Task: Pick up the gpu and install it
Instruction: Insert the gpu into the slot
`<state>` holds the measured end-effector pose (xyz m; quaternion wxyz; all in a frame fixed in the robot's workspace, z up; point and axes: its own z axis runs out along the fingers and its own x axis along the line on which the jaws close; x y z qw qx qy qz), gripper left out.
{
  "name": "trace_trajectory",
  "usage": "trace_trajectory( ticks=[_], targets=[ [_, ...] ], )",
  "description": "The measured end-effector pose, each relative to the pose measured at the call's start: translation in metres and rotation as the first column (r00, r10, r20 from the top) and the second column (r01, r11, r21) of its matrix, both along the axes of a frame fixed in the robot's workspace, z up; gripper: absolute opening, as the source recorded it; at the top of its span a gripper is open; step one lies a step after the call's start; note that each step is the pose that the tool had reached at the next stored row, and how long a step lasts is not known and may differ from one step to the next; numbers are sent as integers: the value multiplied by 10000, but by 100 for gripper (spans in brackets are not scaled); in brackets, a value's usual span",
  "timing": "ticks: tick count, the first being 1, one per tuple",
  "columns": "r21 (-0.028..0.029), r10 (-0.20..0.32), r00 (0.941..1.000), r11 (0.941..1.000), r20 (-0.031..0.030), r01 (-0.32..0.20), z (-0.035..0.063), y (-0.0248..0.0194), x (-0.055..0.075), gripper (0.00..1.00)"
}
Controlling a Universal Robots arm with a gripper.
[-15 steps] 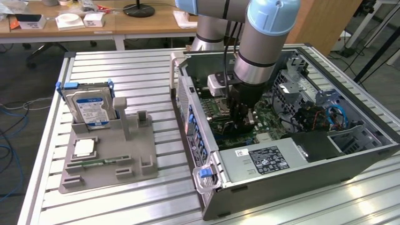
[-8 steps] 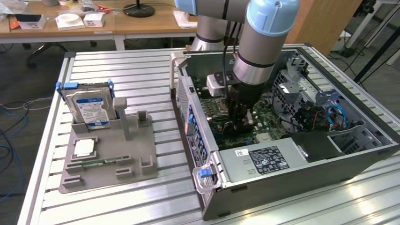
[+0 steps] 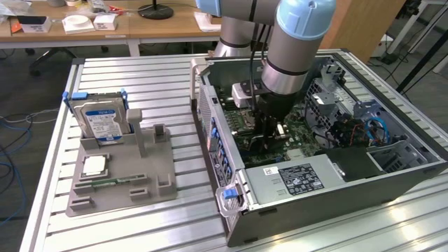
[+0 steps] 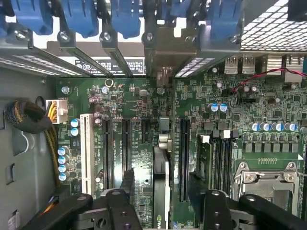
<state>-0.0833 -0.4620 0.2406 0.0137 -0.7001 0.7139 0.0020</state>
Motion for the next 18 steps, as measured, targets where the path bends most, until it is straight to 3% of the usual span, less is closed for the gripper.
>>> trace_trajectory(
  ticks=[5,6,10,17,18],
  targets=[
    [5,-2,10000,10000,2,2,214,1,1,57],
    [3,-1,10000,10000,2,1,323,0,1,57],
    [7,0,10000,10000,3,0,323,1,2,56],
    [4,0,10000,10000,2,0,324,1,2,25],
    [5,-1,10000,10000,2,1,324,1,2,25]
  ],
)
